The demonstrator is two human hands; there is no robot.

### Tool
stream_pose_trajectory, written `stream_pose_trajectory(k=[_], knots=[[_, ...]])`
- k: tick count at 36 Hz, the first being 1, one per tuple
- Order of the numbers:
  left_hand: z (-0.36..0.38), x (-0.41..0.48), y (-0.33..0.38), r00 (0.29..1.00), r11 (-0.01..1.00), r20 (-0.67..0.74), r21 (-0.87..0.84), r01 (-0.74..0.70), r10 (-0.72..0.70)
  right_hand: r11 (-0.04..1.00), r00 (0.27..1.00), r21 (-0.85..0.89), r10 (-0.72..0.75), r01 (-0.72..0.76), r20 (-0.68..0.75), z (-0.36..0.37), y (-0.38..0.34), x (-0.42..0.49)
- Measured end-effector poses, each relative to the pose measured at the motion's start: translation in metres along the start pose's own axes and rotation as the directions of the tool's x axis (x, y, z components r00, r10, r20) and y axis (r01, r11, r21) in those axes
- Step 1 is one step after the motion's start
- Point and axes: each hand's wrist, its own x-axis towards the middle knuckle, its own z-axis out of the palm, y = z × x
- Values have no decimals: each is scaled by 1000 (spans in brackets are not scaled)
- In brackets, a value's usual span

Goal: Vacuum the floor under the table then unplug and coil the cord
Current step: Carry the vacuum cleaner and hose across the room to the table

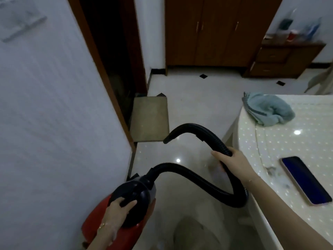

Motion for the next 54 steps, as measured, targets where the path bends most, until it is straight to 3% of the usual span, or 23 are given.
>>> stream_pose_trajectory(k=[13,28,40,54], knots=[[0,193,178,999,999,44,32,24,-25,974,986,209,115,-87,-124,-17,-40,216],[23,393,431,989,986,113,131,-106,92,940,955,307,215,-146,-204,-83,-100,446],[90,551,632,903,953,418,219,-209,102,836,819,504,438,-218,-372,-134,-110,602],[217,640,814,794,806,604,434,-403,72,719,606,667,624,-198,-493,-214,-83,680]])
